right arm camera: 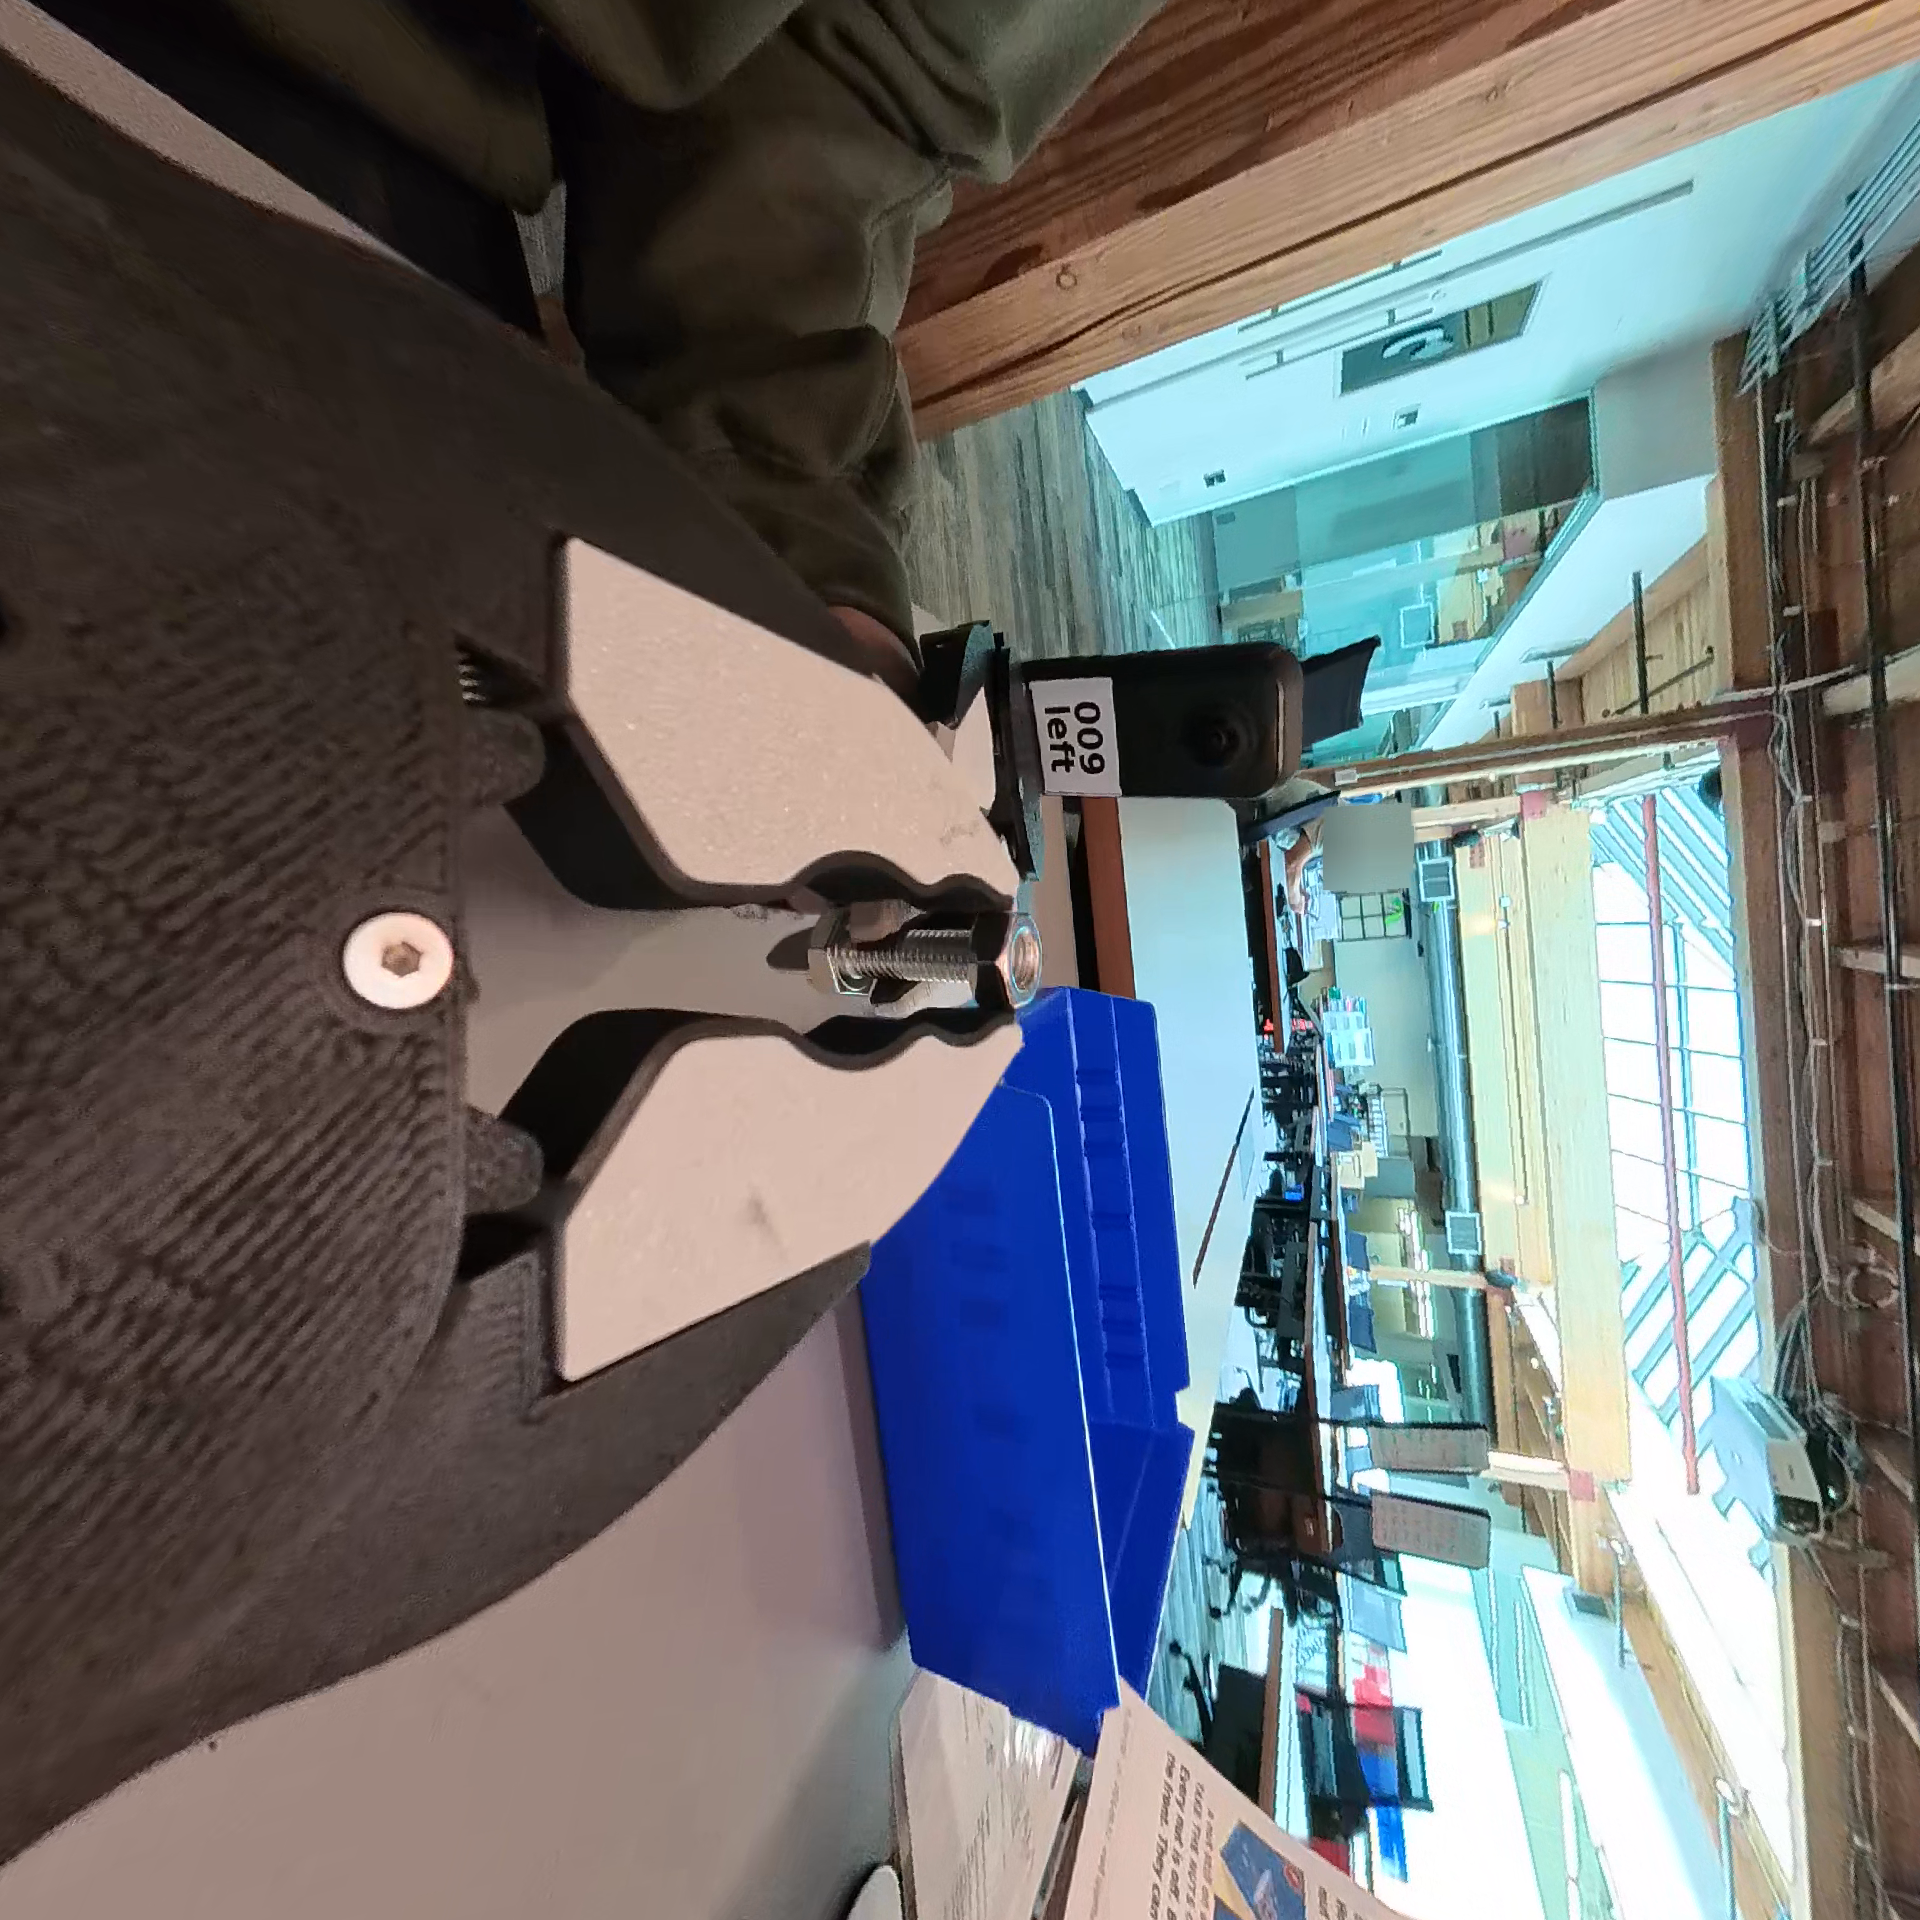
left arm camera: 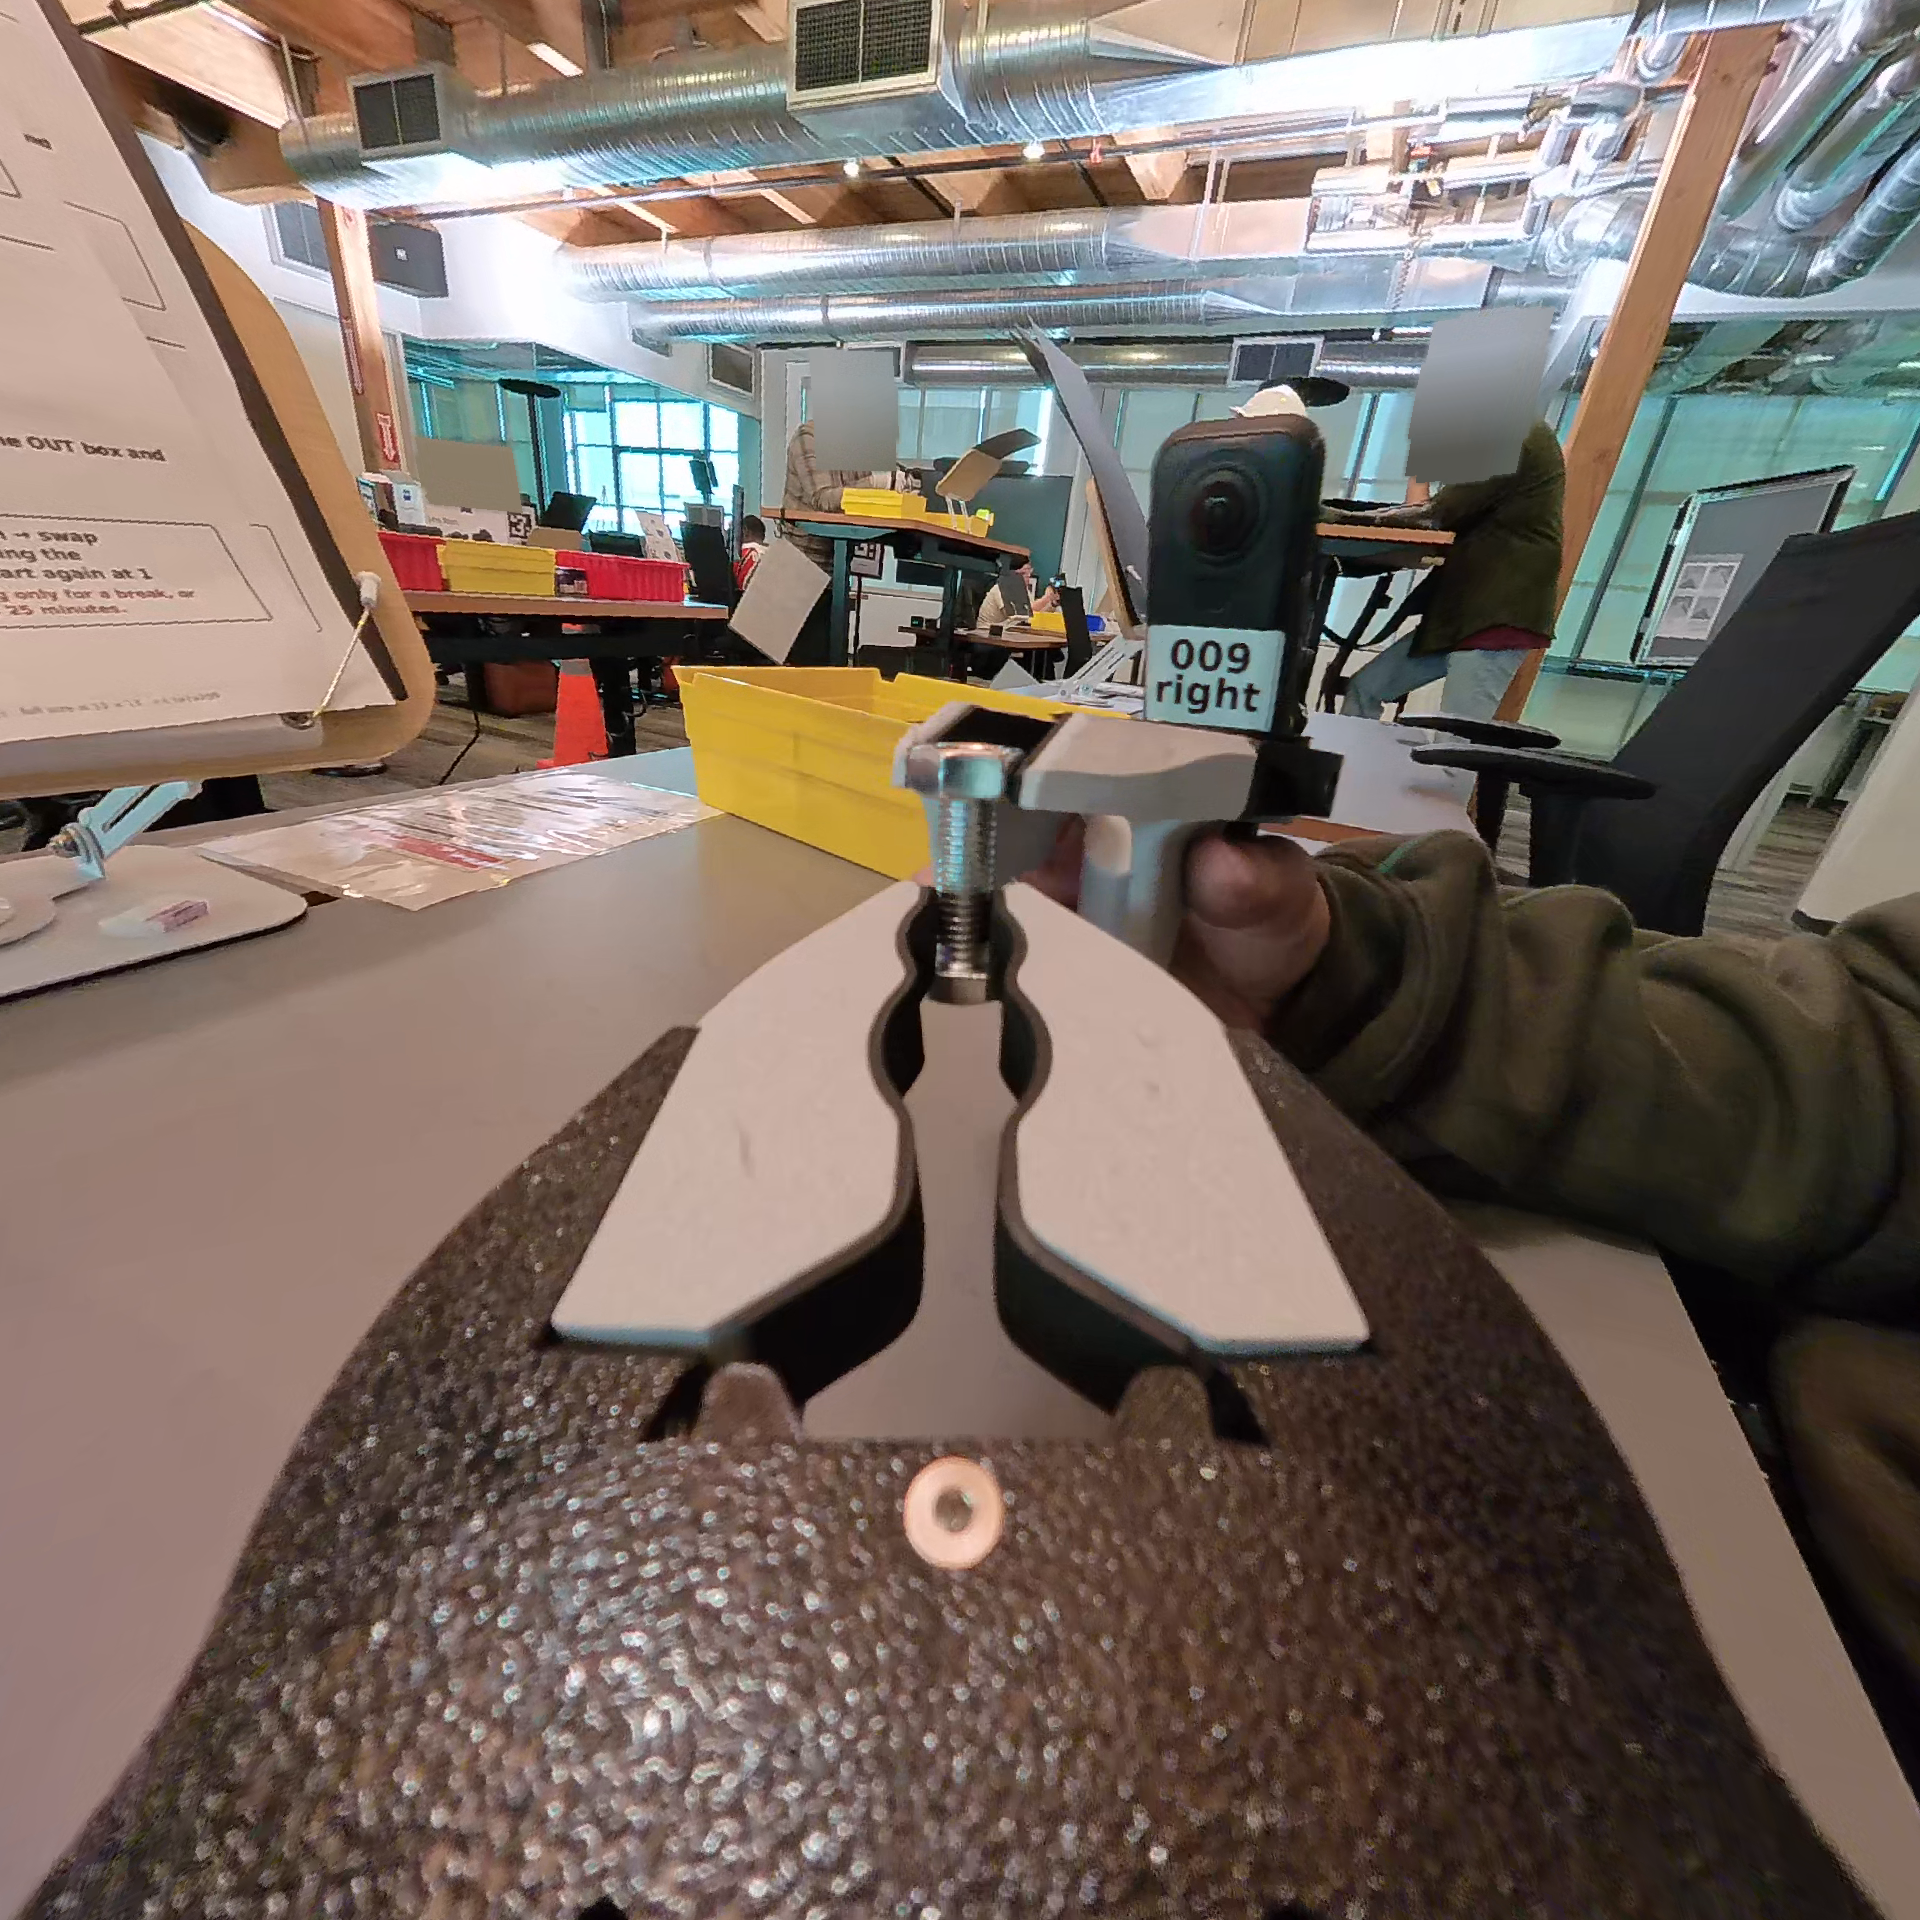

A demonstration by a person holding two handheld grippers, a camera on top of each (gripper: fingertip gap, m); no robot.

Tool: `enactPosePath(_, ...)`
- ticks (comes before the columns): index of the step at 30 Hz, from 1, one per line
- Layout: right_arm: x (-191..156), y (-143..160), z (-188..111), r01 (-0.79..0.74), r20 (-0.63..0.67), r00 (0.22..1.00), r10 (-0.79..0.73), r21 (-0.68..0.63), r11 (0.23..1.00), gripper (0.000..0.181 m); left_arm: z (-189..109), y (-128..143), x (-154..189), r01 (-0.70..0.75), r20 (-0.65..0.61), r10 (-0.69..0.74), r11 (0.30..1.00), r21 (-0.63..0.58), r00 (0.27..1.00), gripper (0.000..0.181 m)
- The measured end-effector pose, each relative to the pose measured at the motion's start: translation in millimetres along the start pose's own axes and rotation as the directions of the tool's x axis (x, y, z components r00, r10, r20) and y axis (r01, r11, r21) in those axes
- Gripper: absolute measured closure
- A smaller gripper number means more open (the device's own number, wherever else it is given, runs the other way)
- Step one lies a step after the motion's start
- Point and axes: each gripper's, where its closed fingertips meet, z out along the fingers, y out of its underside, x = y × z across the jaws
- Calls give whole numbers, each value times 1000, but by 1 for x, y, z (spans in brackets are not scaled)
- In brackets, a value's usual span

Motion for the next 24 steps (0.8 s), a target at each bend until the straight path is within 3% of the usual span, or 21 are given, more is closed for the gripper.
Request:
enactPosePath(7,-5,-1,-4,-72,79,994,72,5,997,164,-1,-1,6,-8,-45,9,1000,12,999,172)
enactPosePath(19,-14,-3,-4,-50,128,991,48,13,999,164,-3,-4,14,1,-110,3,999,32,994,172)
enactPosePath(24,-11,-2,-4,-98,117,989,95,21,995,162,-2,-3,10,-16,-73,18,999,27,997,172)
